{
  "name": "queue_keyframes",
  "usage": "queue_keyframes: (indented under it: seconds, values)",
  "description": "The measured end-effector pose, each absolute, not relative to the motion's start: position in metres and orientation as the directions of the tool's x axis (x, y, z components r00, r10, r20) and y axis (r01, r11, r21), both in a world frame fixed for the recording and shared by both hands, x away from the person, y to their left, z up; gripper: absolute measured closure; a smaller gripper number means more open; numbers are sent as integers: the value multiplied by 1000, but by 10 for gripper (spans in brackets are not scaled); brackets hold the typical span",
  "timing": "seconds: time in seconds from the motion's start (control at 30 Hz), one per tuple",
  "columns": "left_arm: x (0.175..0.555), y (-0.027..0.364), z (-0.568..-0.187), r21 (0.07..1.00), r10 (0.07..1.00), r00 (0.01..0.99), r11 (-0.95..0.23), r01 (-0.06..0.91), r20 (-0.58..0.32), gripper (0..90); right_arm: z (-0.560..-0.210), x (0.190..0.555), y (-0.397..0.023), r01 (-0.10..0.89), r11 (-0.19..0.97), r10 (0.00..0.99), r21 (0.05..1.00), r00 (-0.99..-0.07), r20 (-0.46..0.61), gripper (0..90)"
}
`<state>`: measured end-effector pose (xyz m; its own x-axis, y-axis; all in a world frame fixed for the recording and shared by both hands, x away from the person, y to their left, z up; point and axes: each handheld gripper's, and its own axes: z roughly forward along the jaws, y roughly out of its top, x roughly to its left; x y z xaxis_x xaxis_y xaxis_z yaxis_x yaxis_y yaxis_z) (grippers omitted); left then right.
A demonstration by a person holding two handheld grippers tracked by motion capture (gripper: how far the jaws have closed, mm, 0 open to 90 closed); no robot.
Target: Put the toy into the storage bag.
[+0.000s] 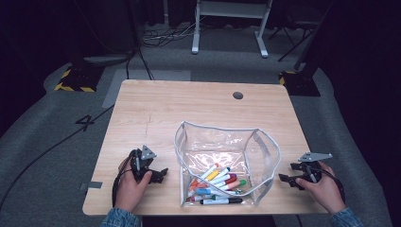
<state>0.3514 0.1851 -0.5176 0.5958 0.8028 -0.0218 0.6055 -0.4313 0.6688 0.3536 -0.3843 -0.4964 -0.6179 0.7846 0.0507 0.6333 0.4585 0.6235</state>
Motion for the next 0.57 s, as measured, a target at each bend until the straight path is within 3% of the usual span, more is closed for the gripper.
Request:
queue_keyframes:
  seconds: [0.1, 0.23, 0.57]
  values:
    - [351, 185, -518, 669, 804, 594, -429, 607, -25, 0, -503, 354, -384, 575, 494, 764, 653, -645, -11, 136]
    - [351, 185, -518, 669, 804, 595, -429, 607, -24, 0, -513, 356, -382, 543, 445, 781, 712, -625, -12, 10]
    - [351, 185, -518, 669, 803, 595, -430, 606, -23, 0, -514, 356, -381, 544, 447, 782, 710, -624, -14, 3]
